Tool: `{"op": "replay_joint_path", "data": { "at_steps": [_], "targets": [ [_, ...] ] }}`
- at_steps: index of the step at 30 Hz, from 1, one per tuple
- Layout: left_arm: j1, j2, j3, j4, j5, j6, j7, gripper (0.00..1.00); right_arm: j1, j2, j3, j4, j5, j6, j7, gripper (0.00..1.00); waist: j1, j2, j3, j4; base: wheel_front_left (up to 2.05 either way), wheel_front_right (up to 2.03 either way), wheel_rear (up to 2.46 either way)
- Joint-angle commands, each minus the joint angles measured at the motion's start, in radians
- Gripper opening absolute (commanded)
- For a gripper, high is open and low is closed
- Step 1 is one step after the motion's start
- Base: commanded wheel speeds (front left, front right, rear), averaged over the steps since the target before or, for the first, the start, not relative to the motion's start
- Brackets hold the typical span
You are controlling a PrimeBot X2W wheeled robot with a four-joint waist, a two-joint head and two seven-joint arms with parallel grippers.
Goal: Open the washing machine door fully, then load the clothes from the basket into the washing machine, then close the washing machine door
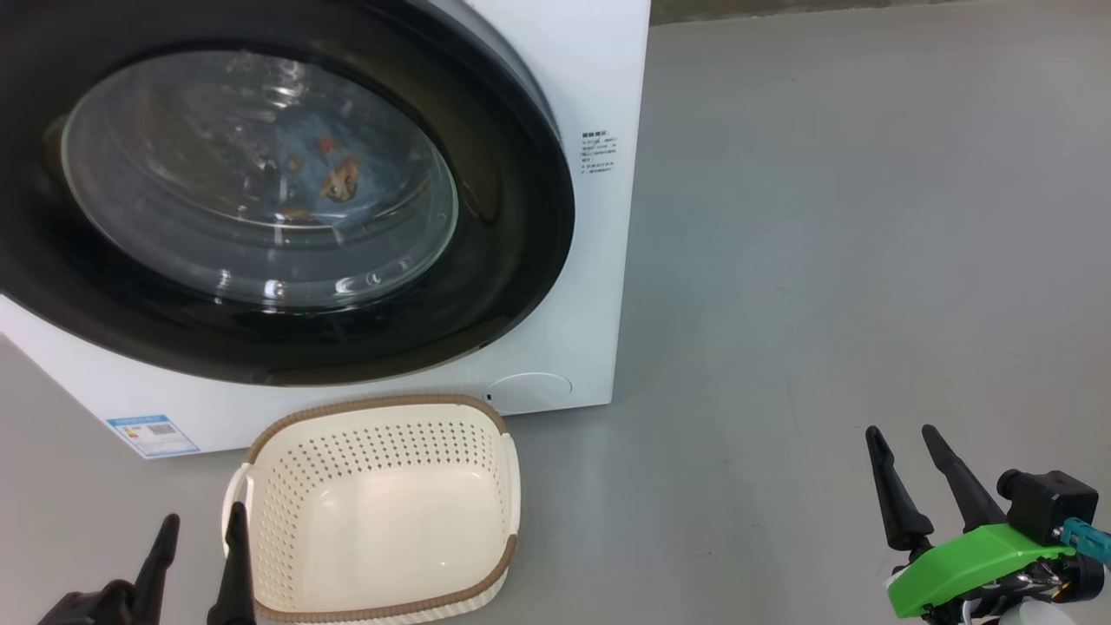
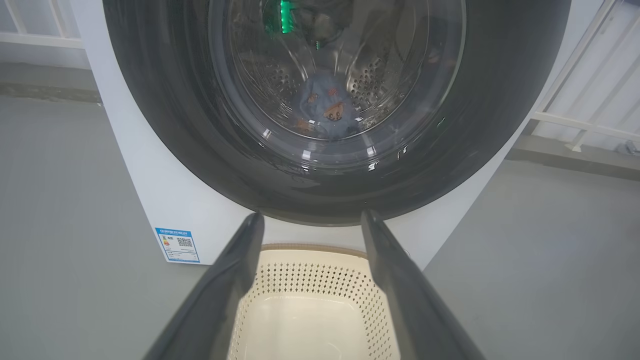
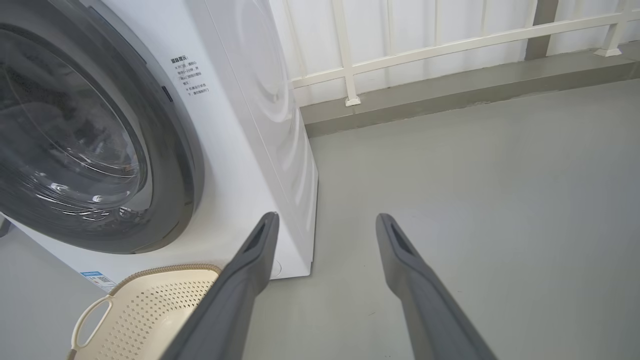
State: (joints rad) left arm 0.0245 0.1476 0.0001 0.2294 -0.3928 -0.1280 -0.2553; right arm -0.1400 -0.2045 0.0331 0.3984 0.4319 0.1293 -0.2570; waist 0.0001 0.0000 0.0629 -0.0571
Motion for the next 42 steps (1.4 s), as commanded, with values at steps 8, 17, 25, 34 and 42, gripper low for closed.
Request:
{"op": "replay_joint_path", "data": {
  "at_steps": [8, 17, 25, 34, 42],
  "targets": [
    [0.02, -0.031, -0.008, 0.045, -0.012, 0.0, 0.005, 0.0, 0.012, 0.025, 0.004, 0.04, 0.012, 0.0, 0.004, 0.0, 0.0, 0.0, -0.004, 0.002, 0.0, 0.0, 0.0],
    [0.011, -0.036, 0.0, 0.042, -0.1, 0.0, 0.031, 0.0, 0.015, 0.035, -0.008, 0.025, 0.097, 0.0, 0.031, 0.0, 0.0004, 0.0, -0.009, 0.006, 0.0, 0.0, 0.0],
    [0.0, -0.04, 0.008, 0.041, -0.178, 0.0, 0.055, 0.0, 0.015, 0.043, -0.017, 0.013, 0.172, 0.0, 0.055, 0.0, 0.0, 0.0, -0.012, 0.01, 0.0, 0.0, 0.0],
    [-0.011, -0.044, 0.016, 0.04, -0.255, 0.0, 0.078, 0.0, 0.016, 0.051, -0.027, 0.001, 0.247, 0.0, 0.078, 0.0, 0.0, 0.0, -0.015, 0.013, 0.0, 0.0, 0.0],
    [-0.02, -0.048, 0.024, 0.038, -0.333, -0.001, 0.102, 0.0, 0.018, 0.06, -0.037, -0.012, 0.322, 0.0, 0.102, 0.0, 0.0, 0.0, -0.019, 0.017, 0.0, 0.0, 0.0]
  ]
}}
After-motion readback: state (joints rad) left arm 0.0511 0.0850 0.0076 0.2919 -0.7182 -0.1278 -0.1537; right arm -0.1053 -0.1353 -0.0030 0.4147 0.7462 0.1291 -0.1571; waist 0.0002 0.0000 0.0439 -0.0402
